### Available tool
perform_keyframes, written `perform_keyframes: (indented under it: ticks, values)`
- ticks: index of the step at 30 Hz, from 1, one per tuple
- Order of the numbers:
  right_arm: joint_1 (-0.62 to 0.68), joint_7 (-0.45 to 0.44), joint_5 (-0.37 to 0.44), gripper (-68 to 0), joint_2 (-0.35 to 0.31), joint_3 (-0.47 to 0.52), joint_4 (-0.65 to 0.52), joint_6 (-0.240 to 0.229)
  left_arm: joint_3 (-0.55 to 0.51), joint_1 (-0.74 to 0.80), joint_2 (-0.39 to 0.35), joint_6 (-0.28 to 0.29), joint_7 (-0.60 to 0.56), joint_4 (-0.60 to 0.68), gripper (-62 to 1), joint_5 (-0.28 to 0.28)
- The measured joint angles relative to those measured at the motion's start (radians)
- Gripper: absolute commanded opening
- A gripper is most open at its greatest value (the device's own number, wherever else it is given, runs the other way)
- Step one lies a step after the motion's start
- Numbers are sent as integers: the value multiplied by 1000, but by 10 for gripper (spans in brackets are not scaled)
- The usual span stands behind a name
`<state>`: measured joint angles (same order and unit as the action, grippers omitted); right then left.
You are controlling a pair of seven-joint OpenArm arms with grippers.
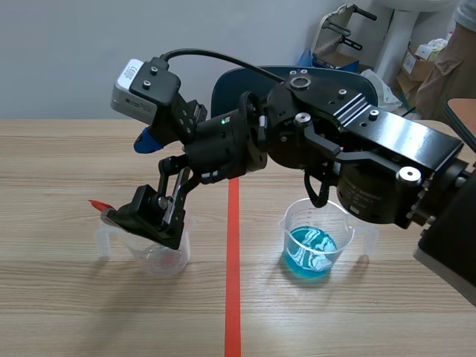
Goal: Do the redox reaction experiment
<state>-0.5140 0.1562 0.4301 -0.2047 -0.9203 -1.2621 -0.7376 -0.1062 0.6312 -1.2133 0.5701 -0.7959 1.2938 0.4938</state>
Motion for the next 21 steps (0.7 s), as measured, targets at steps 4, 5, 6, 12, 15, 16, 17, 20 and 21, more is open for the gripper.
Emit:
perform_keyframes:
  ticks: [4,5,6,12,15,16,17,20,21]
  values:
    - [0,0,0,4,0,0,0,0,0,0,0,0,0,0,14,0]
    - [0,0,0,4,0,0,0,0,0,0,0,0,0,0,14,0]
    - [0,0,0,4,0,0,0,0,0,0,0,0,0,0,14,0]
    - [0,0,0,4,0,0,0,0,0,0,0,0,0,0,14,0]
    - [0,0,0,4,0,0,0,0,0,0,0,0,0,0,14,0]
    - [0,0,0,4,0,0,0,0,0,0,0,0,0,0,14,0]
    - [0,0,0,4,0,0,0,0,0,0,0,0,0,0,14,0]
    - [0,0,0,4,0,0,0,0,0,0,0,0,0,0,14,0]
    - [0,0,0,4,0,0,0,0,0,0,0,0,0,0,14,0]
